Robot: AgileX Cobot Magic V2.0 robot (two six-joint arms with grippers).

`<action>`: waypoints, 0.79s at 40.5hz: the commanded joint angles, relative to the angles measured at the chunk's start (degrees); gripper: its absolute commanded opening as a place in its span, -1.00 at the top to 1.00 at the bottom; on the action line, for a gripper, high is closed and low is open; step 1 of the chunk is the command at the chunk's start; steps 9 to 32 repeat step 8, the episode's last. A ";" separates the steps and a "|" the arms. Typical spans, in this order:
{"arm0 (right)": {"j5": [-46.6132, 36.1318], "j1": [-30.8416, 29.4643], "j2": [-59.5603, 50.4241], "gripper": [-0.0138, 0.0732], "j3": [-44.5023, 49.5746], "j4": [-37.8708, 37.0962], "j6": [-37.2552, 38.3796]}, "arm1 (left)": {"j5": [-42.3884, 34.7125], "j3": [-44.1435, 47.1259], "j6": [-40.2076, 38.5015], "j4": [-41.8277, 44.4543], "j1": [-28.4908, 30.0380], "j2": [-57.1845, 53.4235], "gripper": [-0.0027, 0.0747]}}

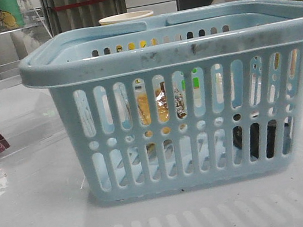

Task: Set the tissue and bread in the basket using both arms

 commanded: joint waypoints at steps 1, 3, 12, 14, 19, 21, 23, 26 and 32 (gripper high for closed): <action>-5.59 -0.02 -1.07 0.55 0.01 -0.58 0.01 | -4.90 0.04 -0.13 -0.44 -0.41 -1.03 0.70; -5.59 -0.02 -1.07 0.55 0.01 -0.58 0.01 | -4.90 0.04 -0.13 -0.44 -0.41 -1.03 0.70; -5.59 -0.02 -1.07 0.55 0.01 -0.58 0.01 | -4.90 0.04 -0.13 -0.44 -0.41 -1.03 0.70; -5.59 -0.02 -1.07 0.55 0.01 -0.58 0.01 | -4.90 0.04 -0.13 -0.44 -0.41 -1.03 0.70; -5.59 -0.02 -1.07 0.55 0.01 -0.58 0.01 | -4.90 0.04 -0.13 -0.44 -0.41 -1.03 0.70; -5.59 -0.02 -1.07 0.55 0.01 -0.58 0.01 | -4.90 0.04 -0.13 -0.44 -0.41 -1.03 0.70; -5.59 -0.02 -1.07 0.55 0.01 -0.58 0.01 | -4.90 0.04 -0.13 -0.44 -0.41 -1.03 0.70; -5.59 -0.02 -1.07 0.55 0.01 -0.58 0.01 | -4.90 0.04 -0.13 -0.44 -0.41 -1.03 0.70; -5.59 -0.02 -1.07 0.55 0.01 -0.58 0.01 | -4.90 0.04 -0.13 -0.44 -0.41 -1.03 0.70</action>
